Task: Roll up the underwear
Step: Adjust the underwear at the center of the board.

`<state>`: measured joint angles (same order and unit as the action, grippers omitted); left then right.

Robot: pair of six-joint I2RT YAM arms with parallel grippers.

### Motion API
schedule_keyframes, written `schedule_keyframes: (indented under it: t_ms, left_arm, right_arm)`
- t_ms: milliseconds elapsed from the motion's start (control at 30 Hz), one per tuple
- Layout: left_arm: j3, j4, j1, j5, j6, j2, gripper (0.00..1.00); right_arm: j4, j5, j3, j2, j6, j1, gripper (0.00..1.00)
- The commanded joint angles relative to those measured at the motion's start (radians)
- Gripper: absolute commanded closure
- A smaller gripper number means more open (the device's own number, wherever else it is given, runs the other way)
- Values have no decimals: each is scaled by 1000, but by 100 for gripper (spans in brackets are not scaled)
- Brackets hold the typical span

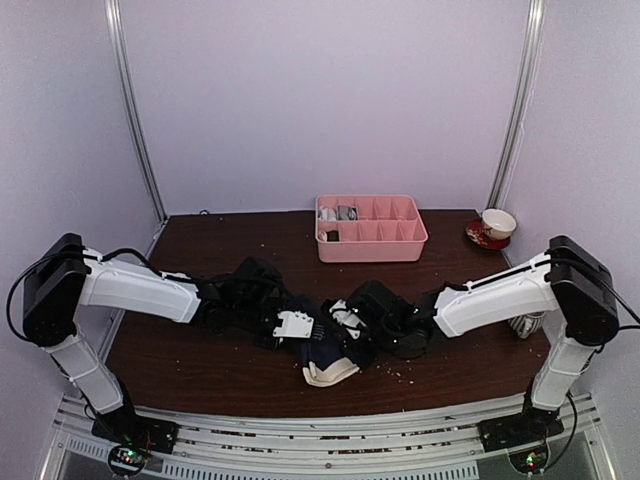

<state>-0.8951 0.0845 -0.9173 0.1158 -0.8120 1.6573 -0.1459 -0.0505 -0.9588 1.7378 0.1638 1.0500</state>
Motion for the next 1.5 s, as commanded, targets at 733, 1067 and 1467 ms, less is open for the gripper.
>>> schedule_keyframes:
  t_ms: [733, 1067, 1467]
  left_arm:
    - [-42, 30, 6, 10, 25, 13, 100]
    - [-74, 48, 6, -17, 57, 47, 100]
    - [-122, 85, 20, 19, 57, 81, 100]
  right_arm:
    - [-94, 146, 5, 58, 20, 44, 90]
    - [-76, 195, -40, -14, -172, -21, 80]
    - [345, 239, 466, -552, -366, 181, 28]
